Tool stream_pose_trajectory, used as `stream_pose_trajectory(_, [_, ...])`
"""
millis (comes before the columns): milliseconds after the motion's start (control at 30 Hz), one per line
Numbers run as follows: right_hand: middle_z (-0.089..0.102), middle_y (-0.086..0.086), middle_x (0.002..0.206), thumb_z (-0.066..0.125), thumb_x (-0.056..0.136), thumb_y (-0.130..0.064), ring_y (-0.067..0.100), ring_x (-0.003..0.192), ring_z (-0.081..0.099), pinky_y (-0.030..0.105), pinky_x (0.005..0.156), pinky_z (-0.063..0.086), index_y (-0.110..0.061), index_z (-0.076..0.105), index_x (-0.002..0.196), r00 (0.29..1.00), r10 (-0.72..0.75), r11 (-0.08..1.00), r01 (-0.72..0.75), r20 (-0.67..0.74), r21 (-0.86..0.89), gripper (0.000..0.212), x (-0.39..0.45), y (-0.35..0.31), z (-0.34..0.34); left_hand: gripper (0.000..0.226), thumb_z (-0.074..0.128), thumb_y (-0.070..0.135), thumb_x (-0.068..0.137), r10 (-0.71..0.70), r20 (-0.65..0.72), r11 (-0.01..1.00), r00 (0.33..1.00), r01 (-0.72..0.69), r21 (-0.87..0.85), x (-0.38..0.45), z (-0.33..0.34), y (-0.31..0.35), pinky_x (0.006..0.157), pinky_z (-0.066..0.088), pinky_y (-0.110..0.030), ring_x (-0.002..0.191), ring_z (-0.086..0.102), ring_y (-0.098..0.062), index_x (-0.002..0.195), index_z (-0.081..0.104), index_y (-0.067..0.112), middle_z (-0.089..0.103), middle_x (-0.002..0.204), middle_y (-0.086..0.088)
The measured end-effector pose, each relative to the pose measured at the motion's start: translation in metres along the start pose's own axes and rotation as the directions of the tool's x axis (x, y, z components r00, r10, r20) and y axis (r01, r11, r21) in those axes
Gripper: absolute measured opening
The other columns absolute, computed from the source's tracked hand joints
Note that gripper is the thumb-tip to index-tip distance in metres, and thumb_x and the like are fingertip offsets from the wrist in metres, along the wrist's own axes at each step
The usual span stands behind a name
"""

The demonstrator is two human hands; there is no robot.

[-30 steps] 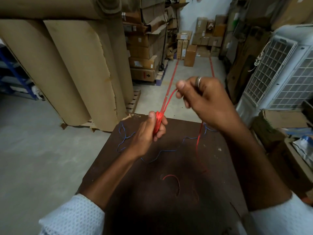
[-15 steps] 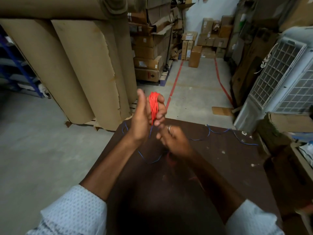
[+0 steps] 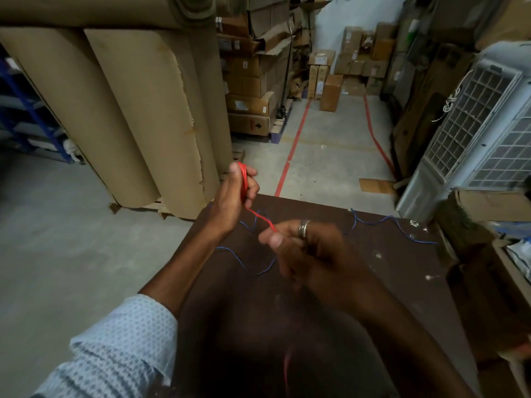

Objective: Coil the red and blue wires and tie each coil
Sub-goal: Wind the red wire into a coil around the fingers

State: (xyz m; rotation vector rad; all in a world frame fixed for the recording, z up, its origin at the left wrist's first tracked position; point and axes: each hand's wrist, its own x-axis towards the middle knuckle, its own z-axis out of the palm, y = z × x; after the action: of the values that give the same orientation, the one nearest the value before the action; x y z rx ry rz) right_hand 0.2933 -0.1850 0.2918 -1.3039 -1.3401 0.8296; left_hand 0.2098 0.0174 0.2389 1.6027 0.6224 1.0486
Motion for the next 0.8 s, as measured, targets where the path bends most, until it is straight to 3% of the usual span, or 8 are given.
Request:
stream_pose_trajectory(100, [0.057,-0.004,0.054,0.057,0.095,-0.023,0.001,0.047,0.048,0.011,0.047,0.037,0.009,0.07,0.087,0.995,-0.097,0.988,0.094,-0.025,-0.12,0.034,0.009,-0.025,-0.022,0.067,0.017,0.059,0.097,-0.01,0.068,0.999,0.998,0.007,0.048,-0.011,0.006,-0.001,0.055,0.036,-0.028,0.057,0.041,-0.021,0.103,0.055,0.004,0.047,0.065,-0.007])
stream_pose_trajectory(267, [0.066,0.0,0.063,0.06,0.1,-0.024,-0.001,0.043,0.049,0.01,0.047,0.034,-0.009,0.073,0.087,0.937,-0.246,0.895,0.121,-0.249,-0.428,0.023,0.052,-0.047,-0.066,0.068,0.007,0.05,0.102,-0.009,0.248,0.997,0.969,-0.01,0.078,-0.036,0.015,0.014,0.056,0.034,-0.028,0.055,0.038,-0.019,0.098,0.055,0.003,0.042,0.063,-0.013])
stream_pose_trajectory(367, [0.069,0.0,0.067,0.059,0.099,-0.028,-0.001,0.047,0.051,0.014,0.049,0.038,-0.01,0.073,0.087,0.893,-0.312,0.848,0.108,-0.324,-0.518,0.025,0.086,-0.032,-0.082,0.077,0.013,0.073,0.094,0.003,0.349,1.0,0.937,0.004,-0.021,-0.052,0.023,0.018,0.055,0.034,-0.03,0.052,0.036,-0.018,0.096,0.056,0.009,0.042,0.059,-0.006])
stream_pose_trajectory(500, [0.069,0.004,0.066,0.062,0.096,-0.027,-0.002,0.047,0.049,0.023,0.052,0.038,-0.01,0.073,0.084,0.893,-0.258,0.879,0.058,-0.37,-0.474,0.024,0.122,0.022,-0.091,0.073,0.021,0.081,0.088,0.038,0.407,0.985,0.913,0.036,-0.171,-0.06,0.029,0.03,0.051,0.031,-0.028,0.048,0.032,-0.015,0.092,0.055,0.016,0.038,0.057,0.0])
stream_pose_trajectory(600, [0.064,-0.008,0.064,0.06,0.096,-0.025,-0.003,0.055,0.054,0.027,0.06,0.044,-0.019,0.071,0.079,0.918,-0.178,0.921,0.029,-0.354,-0.389,0.021,0.121,0.075,-0.073,0.072,0.02,0.077,0.086,0.06,0.392,0.957,0.918,0.06,-0.285,-0.052,0.026,0.044,0.049,0.029,-0.026,0.046,0.03,-0.012,0.092,0.05,0.012,0.037,0.056,0.0])
stream_pose_trajectory(667, [0.06,-0.016,0.059,0.056,0.1,-0.024,-0.002,0.056,0.053,0.027,0.061,0.043,-0.027,0.066,0.078,0.938,-0.134,0.94,0.018,-0.32,-0.341,0.024,0.107,0.105,-0.046,0.07,0.015,0.072,0.087,0.058,0.354,0.939,0.933,0.07,-0.337,-0.044,0.022,0.051,0.047,0.03,-0.022,0.044,0.03,-0.011,0.092,0.048,0.011,0.036,0.057,-0.002])
stream_pose_trajectory(800, [0.054,-0.016,0.059,0.046,0.104,-0.033,0.0,0.055,0.047,0.03,0.06,0.04,-0.024,0.062,0.082,0.968,-0.05,0.963,-0.019,-0.248,-0.268,0.028,0.069,0.14,0.007,0.07,0.002,0.063,0.095,0.039,0.206,0.875,0.978,0.066,-0.479,-0.023,0.01,0.05,0.045,0.032,-0.021,0.043,0.031,-0.011,0.089,0.048,0.011,0.037,0.056,0.0])
